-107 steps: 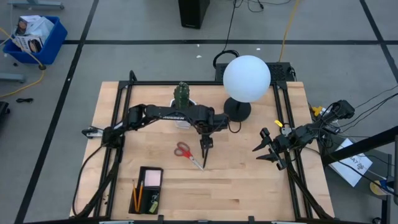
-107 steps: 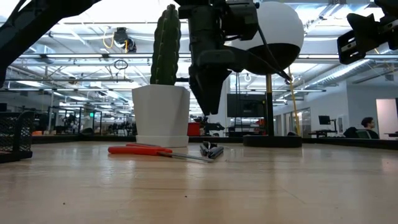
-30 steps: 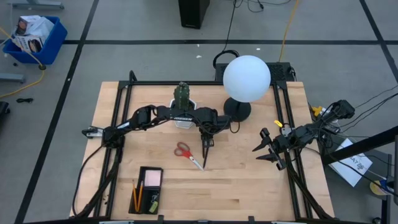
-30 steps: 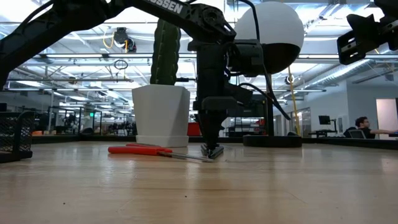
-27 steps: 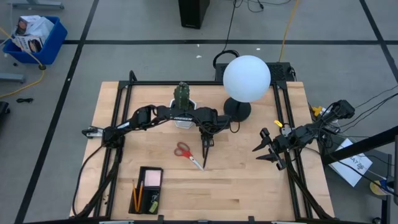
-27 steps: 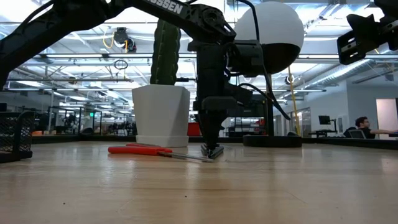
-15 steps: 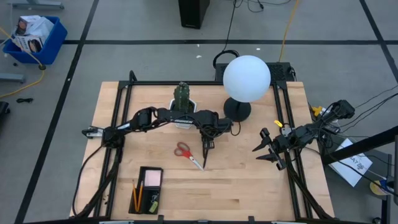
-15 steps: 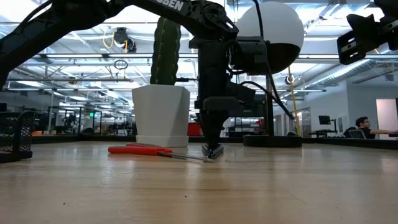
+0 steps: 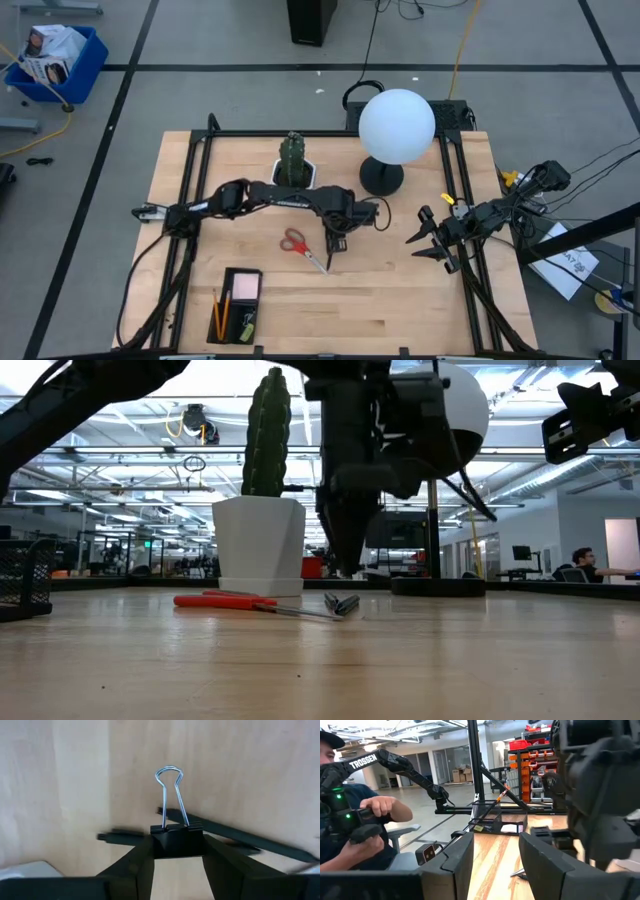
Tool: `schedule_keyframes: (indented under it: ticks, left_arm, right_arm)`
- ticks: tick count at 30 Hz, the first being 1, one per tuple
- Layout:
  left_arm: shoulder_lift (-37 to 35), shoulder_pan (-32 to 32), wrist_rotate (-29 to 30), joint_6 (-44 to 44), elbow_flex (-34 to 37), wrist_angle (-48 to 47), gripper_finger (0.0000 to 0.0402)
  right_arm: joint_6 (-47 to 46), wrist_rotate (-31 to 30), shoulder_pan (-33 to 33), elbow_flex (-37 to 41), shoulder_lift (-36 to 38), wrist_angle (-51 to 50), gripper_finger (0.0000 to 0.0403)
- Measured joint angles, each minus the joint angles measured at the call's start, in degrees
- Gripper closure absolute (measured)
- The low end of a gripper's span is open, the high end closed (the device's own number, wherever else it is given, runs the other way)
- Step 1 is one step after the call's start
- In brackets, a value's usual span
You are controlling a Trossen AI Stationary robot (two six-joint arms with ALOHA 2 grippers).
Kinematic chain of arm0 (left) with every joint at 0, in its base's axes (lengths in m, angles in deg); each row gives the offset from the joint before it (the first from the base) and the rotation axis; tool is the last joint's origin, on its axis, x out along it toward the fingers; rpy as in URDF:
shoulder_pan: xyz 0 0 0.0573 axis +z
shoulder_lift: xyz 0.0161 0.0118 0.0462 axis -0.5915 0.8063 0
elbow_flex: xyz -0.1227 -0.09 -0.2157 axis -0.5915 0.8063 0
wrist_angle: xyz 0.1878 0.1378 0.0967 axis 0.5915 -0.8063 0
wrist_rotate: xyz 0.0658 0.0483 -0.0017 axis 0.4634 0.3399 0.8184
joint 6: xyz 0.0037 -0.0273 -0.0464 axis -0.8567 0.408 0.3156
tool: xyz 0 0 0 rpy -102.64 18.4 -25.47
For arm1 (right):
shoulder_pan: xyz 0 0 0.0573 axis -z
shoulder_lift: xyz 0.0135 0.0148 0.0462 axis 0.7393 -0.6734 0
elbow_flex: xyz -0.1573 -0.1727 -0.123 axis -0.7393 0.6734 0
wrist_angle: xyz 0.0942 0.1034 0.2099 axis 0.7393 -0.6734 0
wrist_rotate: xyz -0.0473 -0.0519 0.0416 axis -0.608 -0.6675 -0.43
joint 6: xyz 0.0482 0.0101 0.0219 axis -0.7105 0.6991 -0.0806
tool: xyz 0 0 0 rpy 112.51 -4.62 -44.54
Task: Pick and place office supplies into organizer
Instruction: Put the binder clip in the desk organizer
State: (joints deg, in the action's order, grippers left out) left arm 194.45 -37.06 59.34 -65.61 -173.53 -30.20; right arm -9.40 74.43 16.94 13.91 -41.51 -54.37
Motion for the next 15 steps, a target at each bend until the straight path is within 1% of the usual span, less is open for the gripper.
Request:
schedule_keyframes:
  ticks: [6, 11, 15]
  left_arm:
    - [0.0, -3.0, -1.2, 3.1, -2.7, -2.1, 0.0256]
    - [0.0, -5.8, -4.0, 6.3, -4.1, -3.8, 0.0249]
    - [-0.1, -8.5, -4.5, 9.7, -4.2, -4.8, 0.0247]
  right_arm:
    - [0.0, 0.0, 0.0, 0.0, 0.0, 0.0, 0.025]
    - [0.0, 0.0, 0.0, 0.0, 0.0, 0.0, 0.025]
    - [0.0, 0.0, 0.0, 0.0, 0.0, 0.0, 0.025]
